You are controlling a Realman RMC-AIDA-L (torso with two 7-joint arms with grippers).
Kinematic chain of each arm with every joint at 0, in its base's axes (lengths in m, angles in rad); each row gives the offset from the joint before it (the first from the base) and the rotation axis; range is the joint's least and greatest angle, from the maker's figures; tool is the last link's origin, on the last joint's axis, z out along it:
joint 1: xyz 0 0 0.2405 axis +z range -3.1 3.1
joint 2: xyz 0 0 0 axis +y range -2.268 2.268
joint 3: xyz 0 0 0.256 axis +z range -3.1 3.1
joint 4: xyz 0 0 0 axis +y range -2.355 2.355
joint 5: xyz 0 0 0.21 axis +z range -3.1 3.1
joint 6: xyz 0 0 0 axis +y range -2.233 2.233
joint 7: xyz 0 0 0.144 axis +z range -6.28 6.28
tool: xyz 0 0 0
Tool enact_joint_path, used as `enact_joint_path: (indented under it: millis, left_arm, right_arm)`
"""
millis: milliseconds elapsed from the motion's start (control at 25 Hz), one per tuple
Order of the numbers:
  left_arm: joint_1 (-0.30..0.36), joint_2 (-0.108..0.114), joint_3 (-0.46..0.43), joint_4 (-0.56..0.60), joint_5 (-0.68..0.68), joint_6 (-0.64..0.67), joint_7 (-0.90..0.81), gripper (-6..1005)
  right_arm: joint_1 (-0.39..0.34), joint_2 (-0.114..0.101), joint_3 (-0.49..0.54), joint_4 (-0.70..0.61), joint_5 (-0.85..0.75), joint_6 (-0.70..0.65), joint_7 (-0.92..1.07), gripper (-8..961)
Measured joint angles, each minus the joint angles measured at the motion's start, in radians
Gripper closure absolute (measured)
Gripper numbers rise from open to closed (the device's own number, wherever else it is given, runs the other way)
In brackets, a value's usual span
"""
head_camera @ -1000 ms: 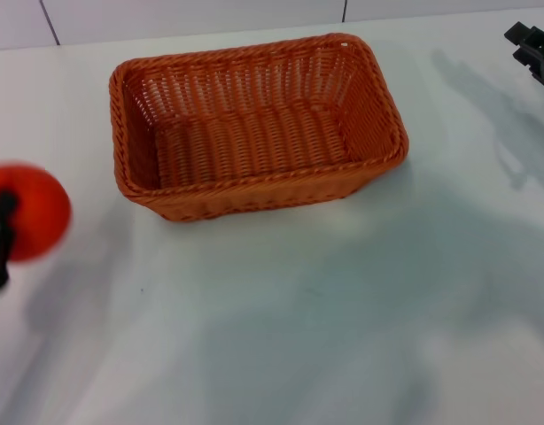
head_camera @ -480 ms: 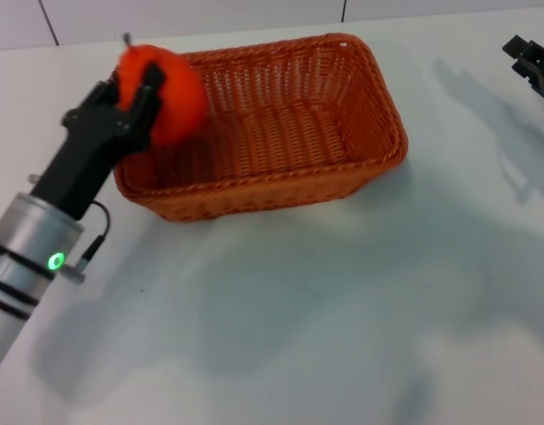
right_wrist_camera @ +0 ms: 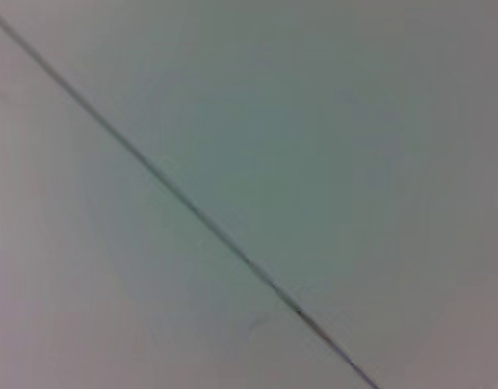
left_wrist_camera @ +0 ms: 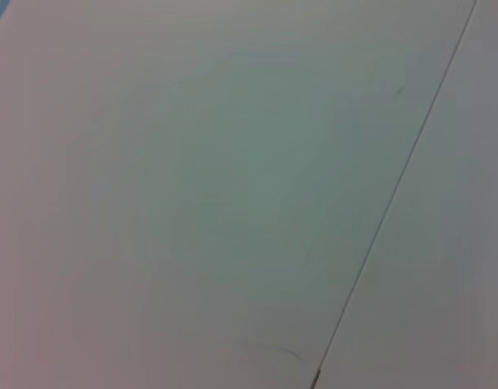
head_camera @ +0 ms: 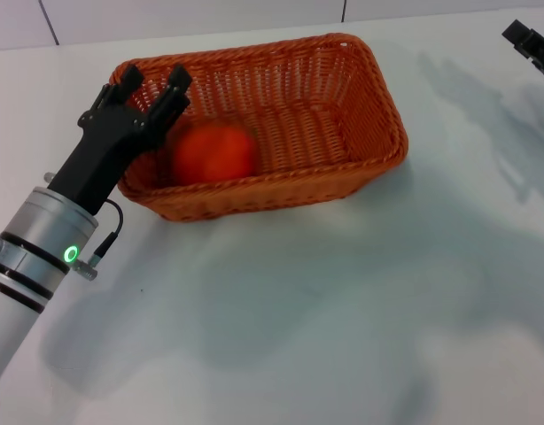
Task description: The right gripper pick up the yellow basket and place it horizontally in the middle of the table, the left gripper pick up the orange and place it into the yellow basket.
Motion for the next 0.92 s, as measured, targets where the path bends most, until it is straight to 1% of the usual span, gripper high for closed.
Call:
enact_joint_path:
  millis: [80, 200, 280, 400, 440, 680, 880, 920]
  left_arm:
    - [0.003, 0.0, -0.006, -0.001, -0.001, 0.007, 0.0, 252]
    - [0.026, 0.0, -0.039, -0.009, -0.002, 0.059, 0.0, 182]
    - [0.052, 0.002, -0.063, -0.012, -0.002, 0.121, 0.0, 135]
    - [0.097, 0.003, -0.109, -0.006, -0.002, 0.191, 0.011, 133]
    - [0.123, 0.003, -0.148, -0.006, -0.002, 0.218, 0.026, 133]
    - [0.156, 0.006, -0.192, -0.001, -0.002, 0.225, 0.037, 130]
    - [0.166, 0.005, -0.228, 0.012, -0.002, 0.226, 0.042, 129]
    - [0.168, 0.006, -0.24, 0.012, -0.002, 0.226, 0.042, 129]
  right_arm:
    - [-0.002, -0.006, -0.006, -0.003, -0.002, 0.053, -0.059, 473]
    - [-0.003, -0.012, -0.029, -0.019, -0.013, 0.141, -0.161, 472]
    - [-0.005, -0.005, -0.036, -0.046, -0.012, 0.164, -0.202, 471]
    - [-0.007, 0.014, -0.029, -0.081, -0.006, 0.191, -0.281, 470]
    - [-0.008, 0.018, -0.026, -0.084, -0.002, 0.195, -0.308, 470]
    - [-0.028, 0.026, -0.02, -0.062, 0.088, 0.176, -0.395, 347]
    - [-0.057, 0.027, -0.011, -0.009, 0.212, 0.171, -0.51, 111]
    - [-0.059, 0.027, -0.009, -0.005, 0.228, 0.167, -0.527, 111]
